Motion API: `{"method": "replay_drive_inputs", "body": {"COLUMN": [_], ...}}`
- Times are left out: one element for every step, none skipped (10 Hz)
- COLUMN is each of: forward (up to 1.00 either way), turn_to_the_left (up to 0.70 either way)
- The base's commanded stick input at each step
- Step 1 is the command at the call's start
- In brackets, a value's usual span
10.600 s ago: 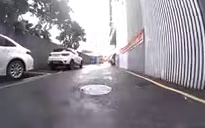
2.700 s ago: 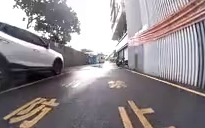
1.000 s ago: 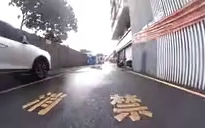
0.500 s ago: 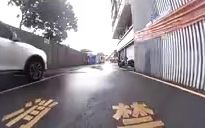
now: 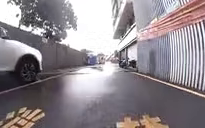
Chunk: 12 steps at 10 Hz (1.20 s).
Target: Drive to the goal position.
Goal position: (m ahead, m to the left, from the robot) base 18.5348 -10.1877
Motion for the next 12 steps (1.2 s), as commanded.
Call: {"method": "replay_drive_inputs", "body": {"forward": [0.70, 0.70, 0.70, 0.70, 0.70, 0.70, 0.70, 0.70, 0.70, 0.70, 0.70, 0.70], "turn_to_the_left": [0.00, 0.00, 0.00, 0.00, 0.00, 0.00, 0.00, 0.00, 0.00, 0.00, 0.00, 0.00]}}
